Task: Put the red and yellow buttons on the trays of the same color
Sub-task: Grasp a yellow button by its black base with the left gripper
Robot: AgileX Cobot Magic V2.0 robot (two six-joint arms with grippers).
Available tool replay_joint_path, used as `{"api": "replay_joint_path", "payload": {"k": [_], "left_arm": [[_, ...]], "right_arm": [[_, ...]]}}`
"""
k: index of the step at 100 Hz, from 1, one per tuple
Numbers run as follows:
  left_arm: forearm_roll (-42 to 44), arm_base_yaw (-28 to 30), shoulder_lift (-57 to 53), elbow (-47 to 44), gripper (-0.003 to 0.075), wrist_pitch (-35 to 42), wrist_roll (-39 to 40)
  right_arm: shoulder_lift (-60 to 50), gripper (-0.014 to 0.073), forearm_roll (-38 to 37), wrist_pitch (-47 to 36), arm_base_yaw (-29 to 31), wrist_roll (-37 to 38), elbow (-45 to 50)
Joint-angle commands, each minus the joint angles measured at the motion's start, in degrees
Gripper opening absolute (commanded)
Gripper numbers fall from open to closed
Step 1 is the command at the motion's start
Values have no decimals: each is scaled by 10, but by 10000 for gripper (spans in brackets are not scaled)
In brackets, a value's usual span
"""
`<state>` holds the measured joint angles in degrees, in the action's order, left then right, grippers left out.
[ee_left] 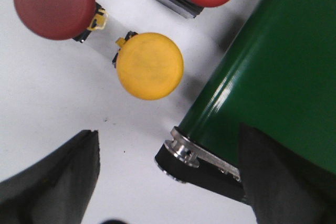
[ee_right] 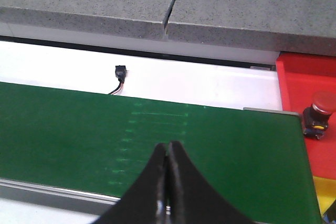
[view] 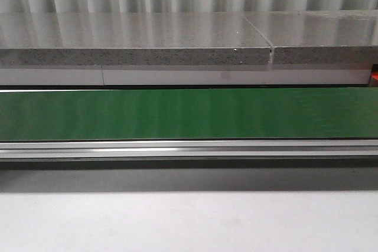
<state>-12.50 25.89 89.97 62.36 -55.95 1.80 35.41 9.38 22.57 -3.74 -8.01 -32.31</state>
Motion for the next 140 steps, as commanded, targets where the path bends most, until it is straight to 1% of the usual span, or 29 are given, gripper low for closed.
{"api": "replay_joint_path", "payload": {"k": [1,39,65,91,96,101,105,113,120,130,140], "left_arm": [[-19,1,4,23,531,9,7],[-19,1,55,26,531,62,18],[-23,1,83,28,531,78,20],[-27,1,85,28,529,95,20],[-27,1,85,28,510,95,20],[-27,1,85,28,471,95,20],[-27,1,85,28,417,98,20],[-28,1,85,28,334,103,20],[-28,1,85,28,279,106,20],[-28,1,85,28,237,109,16],[-28,1,81,28,220,113,12]], "right_arm": [[-1,-67,0,-38,0,-5,-15],[-1,-67,0,-38,0,-5,-15],[-1,-67,0,-38,0,-5,-15],[-1,-67,0,-38,0,-5,-15],[-1,-67,0,-38,0,-5,-15],[-1,-67,0,-38,0,-5,-15],[-1,-67,0,-38,0,-5,-15],[-1,-67,0,-38,0,-5,-15],[-1,-67,0,-38,0,-5,-15],[-1,-67,0,-38,0,-5,-15],[-1,-67,0,-38,0,-5,-15]]}}
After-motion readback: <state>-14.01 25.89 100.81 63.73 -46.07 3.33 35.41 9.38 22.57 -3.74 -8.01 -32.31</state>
